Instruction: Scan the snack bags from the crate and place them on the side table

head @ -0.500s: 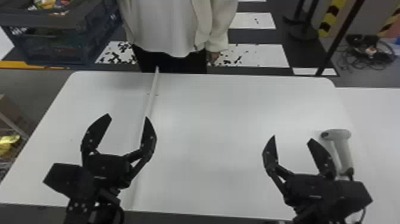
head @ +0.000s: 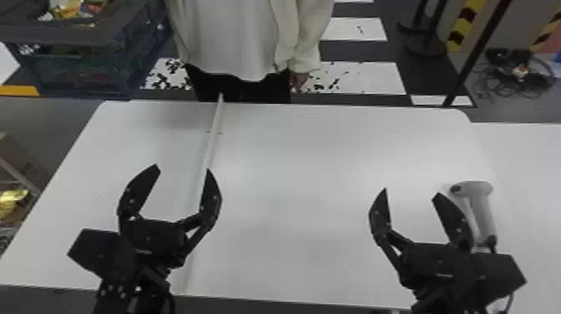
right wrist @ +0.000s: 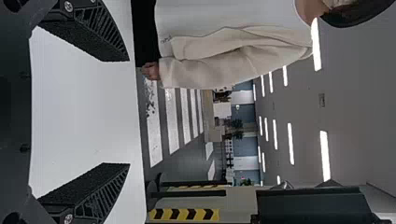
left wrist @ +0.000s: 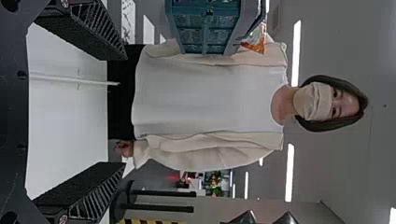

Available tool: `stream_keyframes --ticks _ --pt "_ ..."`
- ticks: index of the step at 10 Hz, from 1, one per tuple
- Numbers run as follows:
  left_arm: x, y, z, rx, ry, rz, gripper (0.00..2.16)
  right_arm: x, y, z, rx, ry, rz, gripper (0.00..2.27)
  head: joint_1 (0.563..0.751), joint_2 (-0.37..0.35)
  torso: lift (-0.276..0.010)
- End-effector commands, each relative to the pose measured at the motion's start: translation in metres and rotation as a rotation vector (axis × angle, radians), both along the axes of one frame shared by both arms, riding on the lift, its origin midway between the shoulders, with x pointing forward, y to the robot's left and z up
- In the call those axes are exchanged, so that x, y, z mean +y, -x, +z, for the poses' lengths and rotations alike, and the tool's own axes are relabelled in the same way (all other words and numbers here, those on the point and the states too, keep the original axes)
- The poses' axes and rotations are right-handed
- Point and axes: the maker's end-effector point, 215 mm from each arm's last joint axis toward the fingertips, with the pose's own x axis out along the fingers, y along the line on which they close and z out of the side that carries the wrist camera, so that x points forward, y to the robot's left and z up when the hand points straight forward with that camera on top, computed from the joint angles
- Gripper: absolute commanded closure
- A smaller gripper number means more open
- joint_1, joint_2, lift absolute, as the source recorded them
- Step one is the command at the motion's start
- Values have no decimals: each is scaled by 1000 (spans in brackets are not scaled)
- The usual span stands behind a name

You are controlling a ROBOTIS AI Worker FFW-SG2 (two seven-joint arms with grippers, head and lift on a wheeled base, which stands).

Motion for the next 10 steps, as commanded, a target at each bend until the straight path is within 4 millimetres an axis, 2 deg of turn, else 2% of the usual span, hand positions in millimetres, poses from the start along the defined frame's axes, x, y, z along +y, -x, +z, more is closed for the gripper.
stream_keyframes --ticks 1,10 --pt "-1 0 -3 10 1 -3 63 0 0 3 -5 0 1 80 695 29 -81" --pt "0 1 -5 15 1 7 66 7 0 5 -5 -5 12 83 695 31 -81"
